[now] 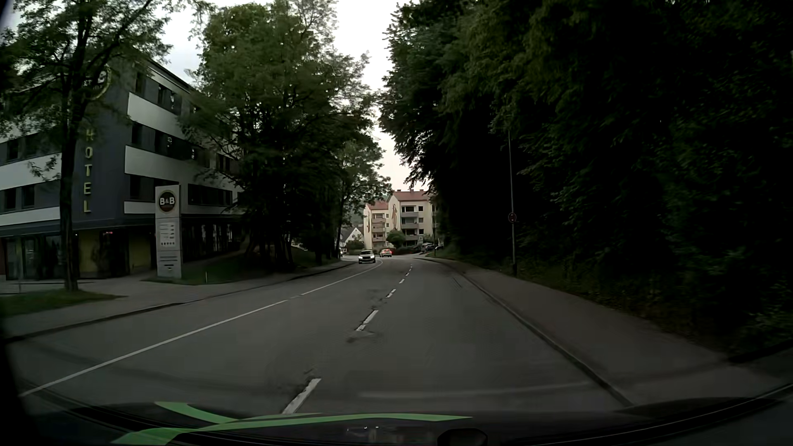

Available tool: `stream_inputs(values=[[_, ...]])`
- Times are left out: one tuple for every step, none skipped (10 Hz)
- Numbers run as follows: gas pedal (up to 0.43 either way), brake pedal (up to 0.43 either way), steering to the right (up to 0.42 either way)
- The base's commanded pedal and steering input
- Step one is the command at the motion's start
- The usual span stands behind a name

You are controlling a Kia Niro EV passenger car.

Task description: Follow the waypoints while adhering to traffic rules and regulations

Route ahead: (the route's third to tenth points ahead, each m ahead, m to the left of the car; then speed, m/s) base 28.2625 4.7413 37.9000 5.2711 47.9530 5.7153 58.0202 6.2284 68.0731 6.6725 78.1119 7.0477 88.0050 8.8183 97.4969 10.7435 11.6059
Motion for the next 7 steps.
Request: stream_inputs(values=[[0.000, 0.000, 0.000], [0.000, 0.000, 0.005], [0.000, 0.000, 0.005], [0.000, 0.000, 0.005], [0.000, 0.000, 0.005], [0.020, 0.000, 0.005], [0.059, 0.000, 0.005]])
